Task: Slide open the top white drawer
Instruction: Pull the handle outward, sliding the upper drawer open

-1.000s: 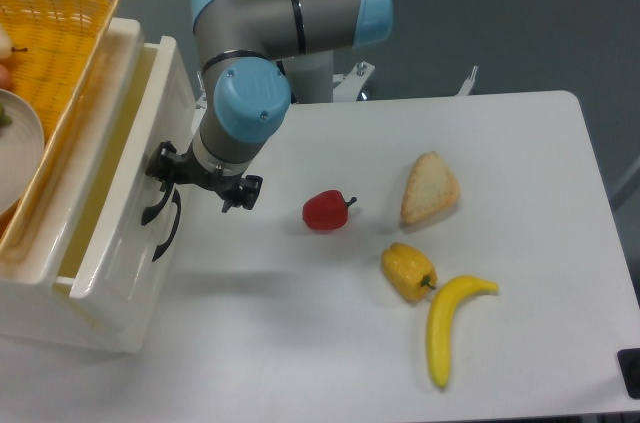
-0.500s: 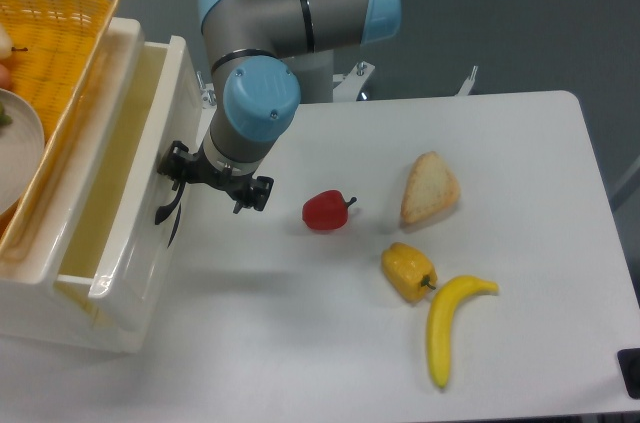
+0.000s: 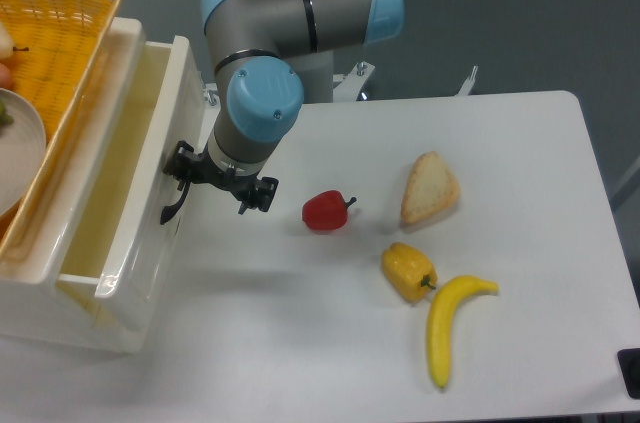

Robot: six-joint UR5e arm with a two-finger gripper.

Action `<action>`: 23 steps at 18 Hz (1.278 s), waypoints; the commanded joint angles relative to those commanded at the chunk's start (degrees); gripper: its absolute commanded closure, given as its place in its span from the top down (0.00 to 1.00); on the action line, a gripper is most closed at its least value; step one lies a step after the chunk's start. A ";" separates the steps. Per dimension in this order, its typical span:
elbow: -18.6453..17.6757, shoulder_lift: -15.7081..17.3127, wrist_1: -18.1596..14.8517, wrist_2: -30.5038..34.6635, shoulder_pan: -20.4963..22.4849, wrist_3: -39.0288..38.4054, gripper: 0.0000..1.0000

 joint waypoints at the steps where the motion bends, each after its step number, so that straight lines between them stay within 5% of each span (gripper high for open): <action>1: 0.09 0.00 -0.09 0.00 0.00 0.00 1.00; 23: 1.06 0.00 0.00 0.26 0.88 2.02 1.00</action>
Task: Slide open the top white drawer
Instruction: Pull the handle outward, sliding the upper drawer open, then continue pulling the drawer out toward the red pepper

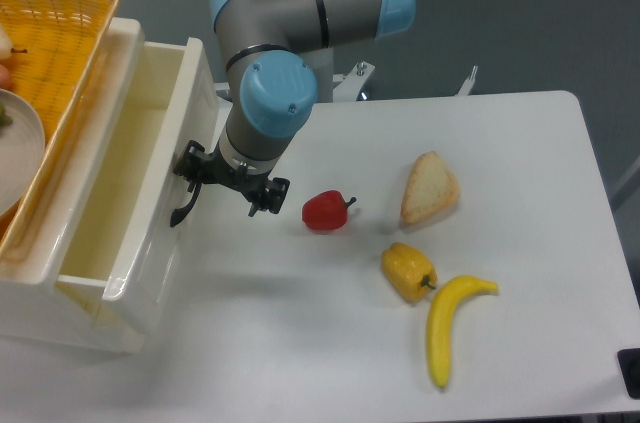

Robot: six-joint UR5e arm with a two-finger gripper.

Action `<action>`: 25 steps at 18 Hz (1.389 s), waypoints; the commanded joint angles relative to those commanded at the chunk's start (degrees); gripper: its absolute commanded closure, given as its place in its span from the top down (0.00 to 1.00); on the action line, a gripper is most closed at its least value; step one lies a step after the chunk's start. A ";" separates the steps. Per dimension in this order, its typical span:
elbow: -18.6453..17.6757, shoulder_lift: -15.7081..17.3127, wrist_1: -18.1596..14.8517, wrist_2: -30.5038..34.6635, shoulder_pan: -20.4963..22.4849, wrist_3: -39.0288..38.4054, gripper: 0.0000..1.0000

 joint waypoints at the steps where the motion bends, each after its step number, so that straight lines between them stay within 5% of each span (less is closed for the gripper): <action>1: 0.09 -0.09 0.00 0.00 0.09 0.00 1.00; 25: 0.18 0.17 -0.18 1.58 0.70 2.02 1.00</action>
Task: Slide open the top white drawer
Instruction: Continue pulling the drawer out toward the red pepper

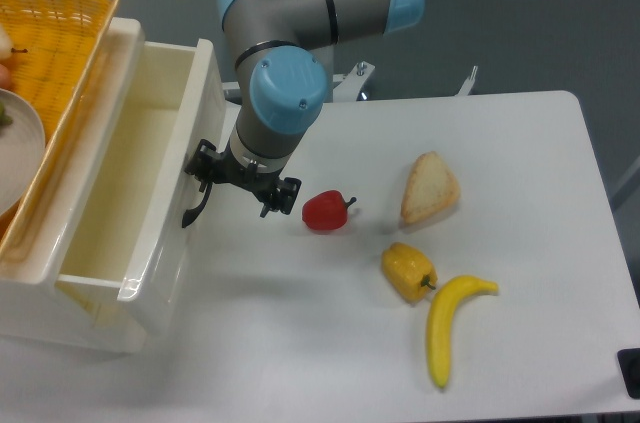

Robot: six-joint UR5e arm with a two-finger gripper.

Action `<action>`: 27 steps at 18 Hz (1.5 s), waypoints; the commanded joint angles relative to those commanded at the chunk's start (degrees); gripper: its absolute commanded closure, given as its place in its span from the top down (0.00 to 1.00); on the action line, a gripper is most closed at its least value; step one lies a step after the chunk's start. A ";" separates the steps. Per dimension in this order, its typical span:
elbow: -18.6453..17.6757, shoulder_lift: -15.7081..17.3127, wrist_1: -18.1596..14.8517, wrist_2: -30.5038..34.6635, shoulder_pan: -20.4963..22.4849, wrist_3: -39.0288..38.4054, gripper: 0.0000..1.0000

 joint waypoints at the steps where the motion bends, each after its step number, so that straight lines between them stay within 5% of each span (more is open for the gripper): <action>1: 0.09 0.00 0.00 0.00 0.00 0.00 1.00; 27: 0.53 0.44 -0.09 1.76 2.64 5.62 1.00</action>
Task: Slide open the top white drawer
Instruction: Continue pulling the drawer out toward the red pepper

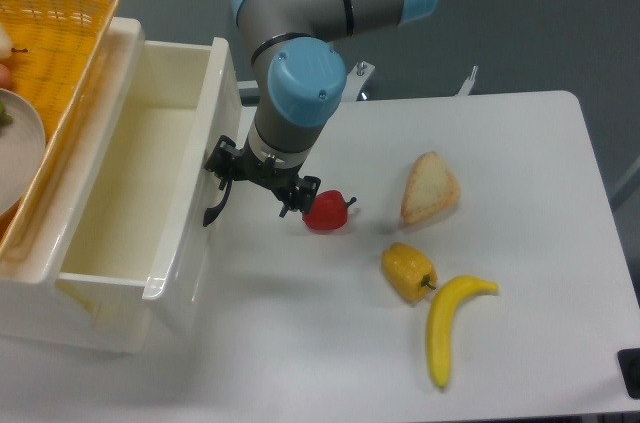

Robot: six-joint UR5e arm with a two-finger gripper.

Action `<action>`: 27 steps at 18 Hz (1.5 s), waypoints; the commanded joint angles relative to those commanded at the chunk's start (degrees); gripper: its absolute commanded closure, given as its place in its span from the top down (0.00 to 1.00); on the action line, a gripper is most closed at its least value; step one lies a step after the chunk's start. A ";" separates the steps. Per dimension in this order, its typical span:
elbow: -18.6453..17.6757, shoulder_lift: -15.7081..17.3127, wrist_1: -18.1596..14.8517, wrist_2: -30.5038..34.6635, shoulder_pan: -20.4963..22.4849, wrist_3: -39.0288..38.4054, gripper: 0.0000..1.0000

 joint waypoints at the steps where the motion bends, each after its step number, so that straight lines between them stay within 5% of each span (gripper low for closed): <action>1: 0.00 0.09 -0.09 0.00 0.52 0.52 1.00; 27: 1.67 -0.18 -0.88 0.26 3.78 4.75 1.00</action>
